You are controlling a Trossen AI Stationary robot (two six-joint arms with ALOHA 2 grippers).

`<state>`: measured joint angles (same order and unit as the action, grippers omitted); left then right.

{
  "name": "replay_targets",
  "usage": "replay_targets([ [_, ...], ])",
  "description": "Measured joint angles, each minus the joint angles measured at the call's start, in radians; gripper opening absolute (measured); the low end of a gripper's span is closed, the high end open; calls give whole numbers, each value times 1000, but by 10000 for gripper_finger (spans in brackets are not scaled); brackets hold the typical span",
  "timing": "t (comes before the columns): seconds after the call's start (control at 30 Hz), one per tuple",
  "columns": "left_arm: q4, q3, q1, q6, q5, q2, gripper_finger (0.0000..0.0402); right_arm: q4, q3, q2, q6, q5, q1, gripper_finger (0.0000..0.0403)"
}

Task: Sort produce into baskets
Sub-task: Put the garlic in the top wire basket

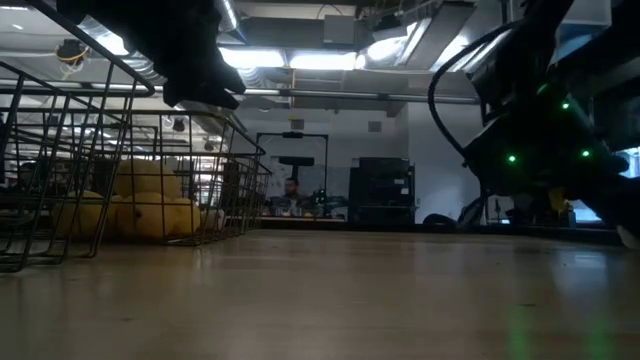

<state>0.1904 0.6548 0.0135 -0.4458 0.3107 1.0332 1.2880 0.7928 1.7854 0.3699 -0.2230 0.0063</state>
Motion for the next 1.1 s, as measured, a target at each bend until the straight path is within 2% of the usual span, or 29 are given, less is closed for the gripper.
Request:
replay_targets([
  [0.17, 0, 0, 0, 0, 0, 0, 182, 51, -6, -3, 28, 28, 0, 274],
  [0.4, 3, 0, 0, 4, 0, 0, 182, 16, -71, -3, 17, 115, 0, 270],
  [0.77, 0, 0, 0, 2, 0, 0, 182, 22, -40, -8, -8, 33, 0, 151],
  [0.9, -4, 0, 0, 2, 0, 0, 182, 19, 3, -27, -9, -56, 0, 148],
  [1.1, -23, 0, 2, 5, 0, 0, 182, -28, 92, -108, -12, -109, 0, 154],
])
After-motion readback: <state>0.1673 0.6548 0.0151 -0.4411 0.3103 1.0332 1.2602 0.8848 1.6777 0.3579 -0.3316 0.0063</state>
